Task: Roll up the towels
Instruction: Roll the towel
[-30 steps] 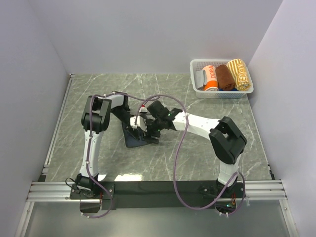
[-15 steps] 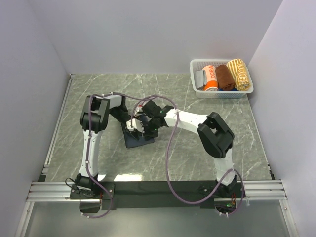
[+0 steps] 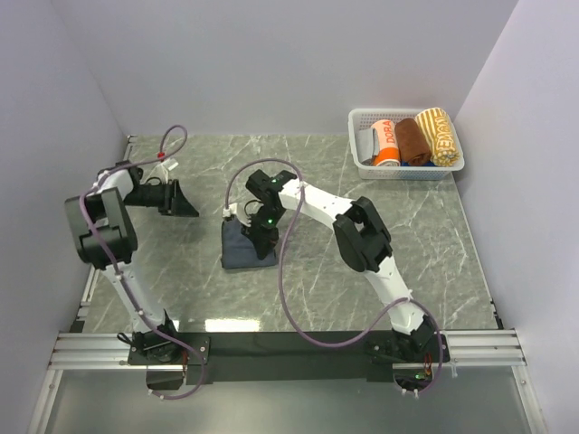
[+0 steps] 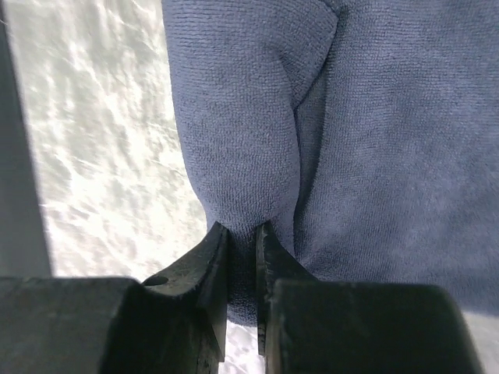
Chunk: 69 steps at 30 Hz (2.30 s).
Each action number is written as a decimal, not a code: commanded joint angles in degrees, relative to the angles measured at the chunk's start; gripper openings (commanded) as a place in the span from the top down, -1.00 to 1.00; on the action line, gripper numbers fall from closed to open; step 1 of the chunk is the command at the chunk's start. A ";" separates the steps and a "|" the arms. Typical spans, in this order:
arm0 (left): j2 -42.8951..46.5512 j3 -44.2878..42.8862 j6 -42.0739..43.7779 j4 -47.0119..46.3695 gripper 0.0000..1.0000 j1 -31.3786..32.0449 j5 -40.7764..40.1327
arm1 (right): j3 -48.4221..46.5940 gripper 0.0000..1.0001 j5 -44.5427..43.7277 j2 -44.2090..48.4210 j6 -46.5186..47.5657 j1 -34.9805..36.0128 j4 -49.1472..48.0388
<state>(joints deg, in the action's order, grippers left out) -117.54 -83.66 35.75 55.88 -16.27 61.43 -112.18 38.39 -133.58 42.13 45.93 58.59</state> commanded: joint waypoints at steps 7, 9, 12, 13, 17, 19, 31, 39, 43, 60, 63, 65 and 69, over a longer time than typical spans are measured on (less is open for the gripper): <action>25.91 19.21 6.70 -10.15 0.00 1.42 -7.98 | -16.83 1.00 7.05 -20.13 -4.42 -1.37 22.95; 32.94 25.54 9.84 -11.14 -0.07 3.96 -11.14 | -19.04 1.00 8.36 -23.21 -5.30 -1.72 23.85; 41.99 33.17 14.07 -12.80 -0.13 12.73 -17.10 | -19.21 1.00 9.33 -25.59 -6.53 -2.16 23.94; 44.30 35.04 14.52 -14.03 -0.15 15.19 -18.52 | -19.04 1.00 9.85 -26.11 -6.79 -2.51 23.85; 53.27 44.00 14.26 -23.52 -0.38 28.80 -25.30 | -18.08 1.00 11.88 -27.96 -7.59 -3.21 23.85; 55.04 45.33 15.05 -26.95 -0.41 32.51 -28.02 | -17.55 1.00 12.23 -28.23 -7.76 -3.31 23.85; 43.98 46.13 20.06 -33.03 -0.22 45.98 -32.42 | -14.82 1.00 13.02 -29.02 -8.03 -3.57 23.85; 36.68 42.97 18.93 -24.26 0.88 46.16 -32.87 | -13.33 0.65 11.44 -24.81 -11.45 -6.02 20.62; 33.35 40.16 17.16 -18.28 0.99 44.32 -29.53 | -9.38 0.08 12.66 -16.47 -17.86 -12.26 13.33; -8.37 3.26 18.13 11.42 0.99 28.14 -12.05 | 24.79 -0.06 6.27 23.78 -26.77 -24.31 -20.25; -13.05 -2.03 18.40 13.20 0.99 26.29 -11.59 | 27.80 -0.05 3.89 26.34 -23.51 -21.77 -22.11; -14.73 -4.66 18.92 13.82 0.99 26.12 -12.65 | 29.73 -0.05 1.00 28.10 -19.13 -17.84 -22.90; -18.51 -7.57 19.54 15.84 0.99 26.03 -12.91 | 34.39 -0.18 -6.65 30.92 -11.82 -9.39 -31.04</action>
<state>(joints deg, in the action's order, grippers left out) -132.35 -89.54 50.02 77.43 10.41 58.78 -80.23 38.24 -106.45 22.26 30.44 36.01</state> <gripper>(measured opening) 0.069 0.572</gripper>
